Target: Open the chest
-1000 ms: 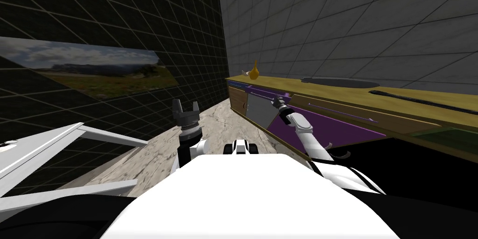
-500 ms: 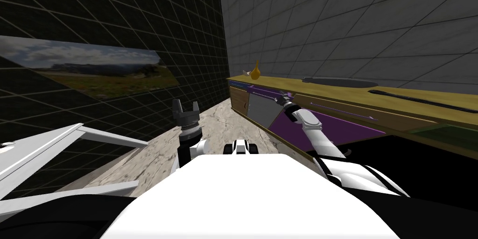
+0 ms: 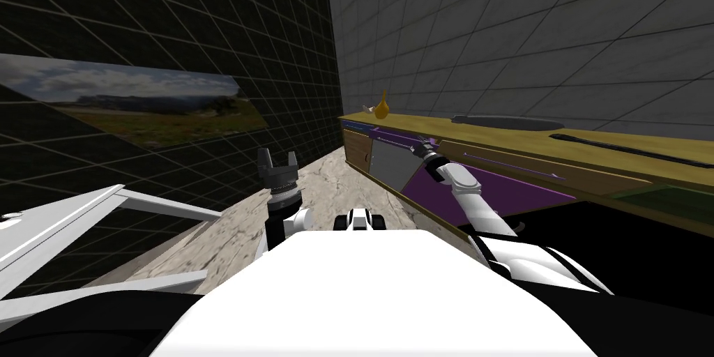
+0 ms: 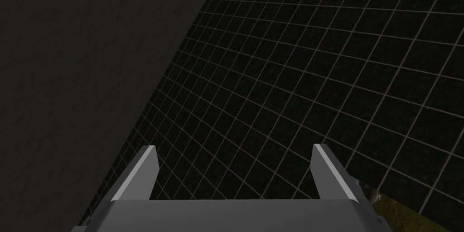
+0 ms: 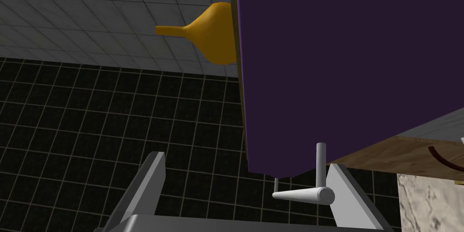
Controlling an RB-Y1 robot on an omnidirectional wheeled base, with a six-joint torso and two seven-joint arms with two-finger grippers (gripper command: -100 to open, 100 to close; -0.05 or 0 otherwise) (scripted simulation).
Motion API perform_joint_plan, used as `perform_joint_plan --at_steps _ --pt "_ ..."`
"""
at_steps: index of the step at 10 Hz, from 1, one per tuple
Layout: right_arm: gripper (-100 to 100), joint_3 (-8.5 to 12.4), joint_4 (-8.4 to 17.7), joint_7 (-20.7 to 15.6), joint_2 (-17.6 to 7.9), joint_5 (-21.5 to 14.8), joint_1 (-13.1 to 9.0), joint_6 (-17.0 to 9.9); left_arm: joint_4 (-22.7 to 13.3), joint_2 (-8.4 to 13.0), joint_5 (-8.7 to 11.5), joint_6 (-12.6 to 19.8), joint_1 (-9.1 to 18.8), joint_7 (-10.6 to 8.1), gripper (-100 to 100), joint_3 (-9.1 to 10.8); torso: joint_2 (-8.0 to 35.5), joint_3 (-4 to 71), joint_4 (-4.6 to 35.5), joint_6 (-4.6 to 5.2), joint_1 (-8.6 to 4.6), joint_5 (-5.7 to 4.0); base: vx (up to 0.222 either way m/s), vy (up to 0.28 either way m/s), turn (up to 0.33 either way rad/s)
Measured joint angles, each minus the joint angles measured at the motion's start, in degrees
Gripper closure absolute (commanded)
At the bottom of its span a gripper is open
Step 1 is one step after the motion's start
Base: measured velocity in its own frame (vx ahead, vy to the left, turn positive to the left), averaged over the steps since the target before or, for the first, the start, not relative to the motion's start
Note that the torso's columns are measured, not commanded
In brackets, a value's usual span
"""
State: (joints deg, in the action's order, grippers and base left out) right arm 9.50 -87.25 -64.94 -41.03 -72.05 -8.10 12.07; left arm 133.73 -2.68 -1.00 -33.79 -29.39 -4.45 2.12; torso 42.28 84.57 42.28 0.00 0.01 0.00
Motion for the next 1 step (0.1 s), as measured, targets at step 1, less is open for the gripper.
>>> perform_joint_plan --at_steps 1 --pt "0 0.00 0.00 0.00 0.00 0.00 0.00 0.00 0.00 0.00 0.00 0.00 0.00 0.00 0 0.00 0.00 0.00 0.00 0.00 0.00 0.00 0.000 0.000 0.000"
